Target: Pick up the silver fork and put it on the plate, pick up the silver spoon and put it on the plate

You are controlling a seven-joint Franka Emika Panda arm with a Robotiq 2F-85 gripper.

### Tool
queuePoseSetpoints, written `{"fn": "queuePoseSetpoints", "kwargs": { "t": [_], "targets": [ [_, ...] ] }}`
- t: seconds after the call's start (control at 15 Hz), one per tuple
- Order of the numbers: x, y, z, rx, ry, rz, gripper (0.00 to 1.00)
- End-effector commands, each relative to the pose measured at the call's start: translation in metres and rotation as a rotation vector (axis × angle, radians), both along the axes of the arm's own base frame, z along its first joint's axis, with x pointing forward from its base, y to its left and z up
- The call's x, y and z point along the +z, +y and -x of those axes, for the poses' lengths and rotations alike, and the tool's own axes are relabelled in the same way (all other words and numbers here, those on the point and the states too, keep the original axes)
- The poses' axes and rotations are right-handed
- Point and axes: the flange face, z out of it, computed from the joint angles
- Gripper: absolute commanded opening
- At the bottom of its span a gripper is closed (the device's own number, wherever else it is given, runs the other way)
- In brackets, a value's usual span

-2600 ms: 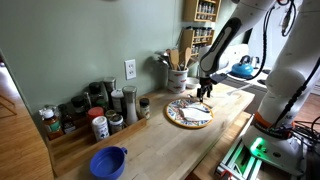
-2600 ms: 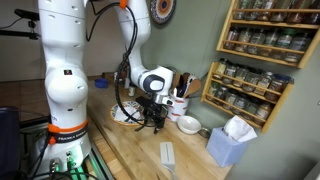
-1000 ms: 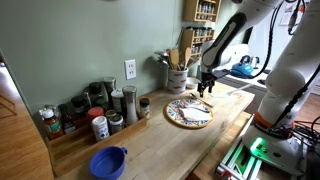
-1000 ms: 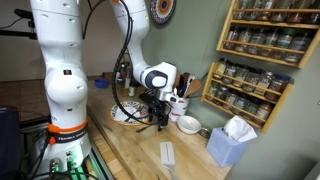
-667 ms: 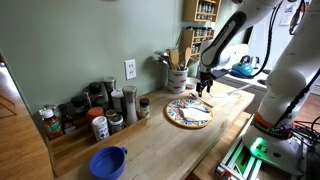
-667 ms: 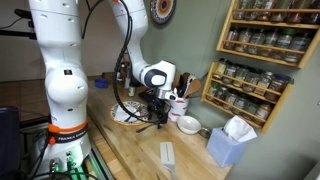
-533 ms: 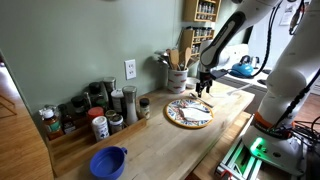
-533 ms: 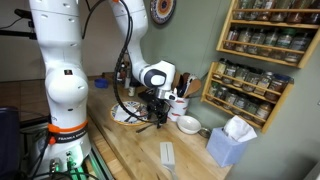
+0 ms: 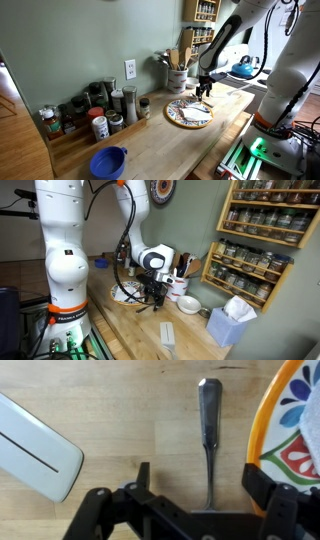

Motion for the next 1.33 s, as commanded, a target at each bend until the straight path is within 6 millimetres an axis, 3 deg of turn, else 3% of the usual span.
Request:
{"fn": "queuePoseSetpoints", "kwargs": {
  "t": [0.0, 0.07, 0.13, 0.47, 0.8, 1.0, 1.27],
  "targets": [
    [-0.009, 0.001, 0.001, -0.011, 0.015, 0.0, 0.86],
    [-0.01, 0.001, 0.003, -0.008, 0.016, -0.003, 0.76],
    [-0.011, 0.002, 0.003, -0.003, 0.015, -0.008, 0.77],
    [-0.01, 0.005, 0.001, 0.02, 0.003, -0.012, 0.35],
    [-0.003, 0.018, -0.003, 0.071, -0.022, -0.011, 0.28],
    [-0.001, 0.024, -0.003, 0.104, -0.02, -0.016, 0.0],
    [0.015, 0.021, -0.004, 0.127, -0.03, -0.012, 0.02]
  ]
}}
